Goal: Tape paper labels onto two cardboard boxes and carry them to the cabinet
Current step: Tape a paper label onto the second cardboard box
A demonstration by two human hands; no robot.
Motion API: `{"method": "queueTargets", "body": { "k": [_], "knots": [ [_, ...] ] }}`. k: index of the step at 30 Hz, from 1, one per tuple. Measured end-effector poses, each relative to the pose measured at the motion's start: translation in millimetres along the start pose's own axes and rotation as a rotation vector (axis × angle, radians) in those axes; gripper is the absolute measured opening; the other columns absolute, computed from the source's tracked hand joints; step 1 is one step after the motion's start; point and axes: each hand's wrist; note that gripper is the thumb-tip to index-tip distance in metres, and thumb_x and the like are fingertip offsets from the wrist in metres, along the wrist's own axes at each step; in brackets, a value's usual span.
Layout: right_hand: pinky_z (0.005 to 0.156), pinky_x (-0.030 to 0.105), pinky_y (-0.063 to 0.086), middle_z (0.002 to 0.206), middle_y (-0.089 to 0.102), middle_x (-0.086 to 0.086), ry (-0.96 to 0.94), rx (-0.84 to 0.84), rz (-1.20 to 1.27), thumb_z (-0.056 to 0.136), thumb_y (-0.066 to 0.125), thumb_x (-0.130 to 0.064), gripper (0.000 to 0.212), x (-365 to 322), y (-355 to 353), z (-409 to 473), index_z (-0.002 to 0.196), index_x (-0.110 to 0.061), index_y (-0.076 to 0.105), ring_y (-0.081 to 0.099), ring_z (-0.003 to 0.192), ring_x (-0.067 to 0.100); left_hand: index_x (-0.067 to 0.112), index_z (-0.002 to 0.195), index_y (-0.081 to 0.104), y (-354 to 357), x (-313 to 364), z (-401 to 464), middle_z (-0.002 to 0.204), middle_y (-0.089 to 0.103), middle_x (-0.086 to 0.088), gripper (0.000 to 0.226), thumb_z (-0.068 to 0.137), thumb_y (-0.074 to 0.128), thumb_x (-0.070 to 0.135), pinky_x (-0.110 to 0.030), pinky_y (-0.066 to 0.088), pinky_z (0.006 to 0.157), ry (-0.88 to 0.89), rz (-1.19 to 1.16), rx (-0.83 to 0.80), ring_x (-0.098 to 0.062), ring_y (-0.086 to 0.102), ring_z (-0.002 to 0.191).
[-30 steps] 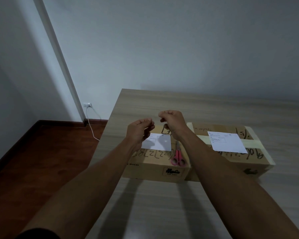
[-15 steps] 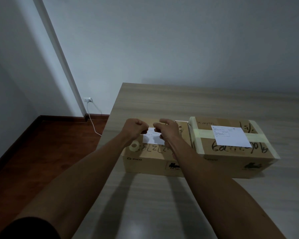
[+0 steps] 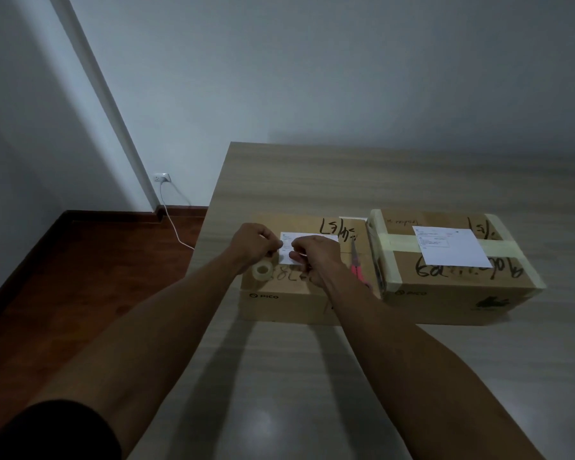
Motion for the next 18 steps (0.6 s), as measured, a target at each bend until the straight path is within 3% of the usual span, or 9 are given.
{"method": "queueTargets", "body": {
  "k": [3, 6, 9, 12, 16, 18],
  "knots": [
    [0.048, 0.028, 0.032, 0.071, 0.064, 0.022, -0.035, 0.054, -0.067, 0.070, 0.062, 0.010, 0.008, 11.2, 3.9, -0.9, 0.075, 0.004, 0.065, 0.046, 0.044, 0.021, -0.001, 0.078, 0.076, 1.0, -5.6, 2.1, 0.079, 0.076, -0.015, 0.009, 0.078, 0.084, 0.004, -0.038, 0.059, 0.072, 0.000, 0.115, -0.013, -0.019, 0.066, 0.066],
    [0.056, 0.035, 0.050, 0.082, 0.066, 0.025, -0.078, 0.099, -0.054, 0.073, 0.070, 0.016, 0.024, 22.5, 6.8, 2.6, 0.089, 0.000, 0.064, 0.056, 0.053, 0.024, 0.005, 0.080, 0.078, 3.2, -8.8, 3.9, 0.082, 0.075, -0.006, 0.011, 0.076, 0.087, 0.011, -0.033, 0.055, 0.073, 0.043, 0.257, -0.007, -0.018, 0.068, 0.075],
    [0.060, 0.035, 0.056, 0.080, 0.071, 0.023, -0.077, 0.127, -0.077, 0.077, 0.073, 0.015, 0.013, 30.0, 7.9, 11.5, 0.074, 0.003, 0.069, 0.062, 0.054, 0.022, 0.005, 0.086, 0.079, 5.4, -8.9, 5.2, 0.087, 0.074, -0.006, 0.018, 0.076, 0.088, 0.015, -0.033, 0.054, 0.073, 0.048, 0.315, 0.000, -0.021, 0.069, 0.079],
    [0.056, 0.032, 0.054, 0.076, 0.072, 0.021, -0.063, 0.130, -0.061, 0.078, 0.070, 0.015, 0.016, 30.5, 9.3, 14.1, 0.072, 0.000, 0.071, 0.063, 0.051, 0.021, 0.002, 0.080, 0.079, 6.2, -10.8, 8.7, 0.083, 0.077, -0.008, 0.012, 0.078, 0.086, 0.012, -0.027, 0.053, 0.069, 0.049, 0.317, -0.016, -0.015, 0.069, 0.074],
    [0.039, 0.020, 0.038, 0.069, 0.066, 0.016, -0.037, 0.134, -0.074, 0.079, 0.063, 0.012, 0.019, 25.0, 12.2, 14.6, 0.069, -0.004, 0.065, 0.063, 0.050, 0.021, 0.001, 0.079, 0.077, 7.2, -9.8, 11.8, 0.086, 0.077, -0.007, 0.008, 0.079, 0.082, 0.007, -0.032, 0.055, 0.076, 0.048, 0.260, -0.011, -0.019, 0.070, 0.083],
    [0.039, 0.020, 0.037, 0.073, 0.065, 0.014, -0.007, 0.119, -0.082, 0.083, 0.061, 0.010, 0.013, 21.3, 13.8, 15.6, 0.080, -0.003, 0.064, 0.063, 0.052, 0.019, 0.001, 0.080, 0.077, 8.0, -8.1, 13.2, 0.089, 0.077, -0.009, 0.008, 0.081, 0.080, 0.008, -0.034, 0.055, 0.077, 0.035, 0.249, -0.024, -0.021, 0.070, 0.086]
  ]
}}
Point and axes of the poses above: each hand's wrist, its own z-axis towards the middle knuckle, its own y-axis out of the palm, x = y × z
